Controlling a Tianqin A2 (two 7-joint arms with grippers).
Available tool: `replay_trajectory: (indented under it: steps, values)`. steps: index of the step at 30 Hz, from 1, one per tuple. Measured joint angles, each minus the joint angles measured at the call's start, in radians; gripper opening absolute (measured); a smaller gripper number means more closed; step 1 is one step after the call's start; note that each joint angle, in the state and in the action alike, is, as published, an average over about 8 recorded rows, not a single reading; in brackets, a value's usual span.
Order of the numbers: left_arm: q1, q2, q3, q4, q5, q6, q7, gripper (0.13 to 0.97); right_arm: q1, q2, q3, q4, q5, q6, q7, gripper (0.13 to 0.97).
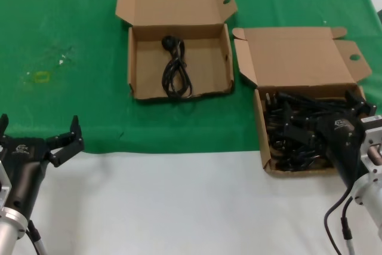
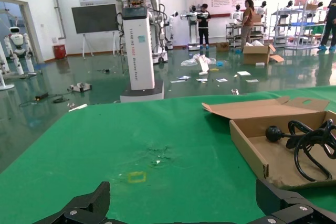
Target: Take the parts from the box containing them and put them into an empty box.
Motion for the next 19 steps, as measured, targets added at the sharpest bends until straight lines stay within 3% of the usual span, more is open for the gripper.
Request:
replay_trajectory:
  steps: [19]
  values:
    - [0.0,0.0,0.0,0.0,0.0,0.0,0.0,0.966,0.0,0.0,0.0,0.0,0.0,0.0,0.0,0.966]
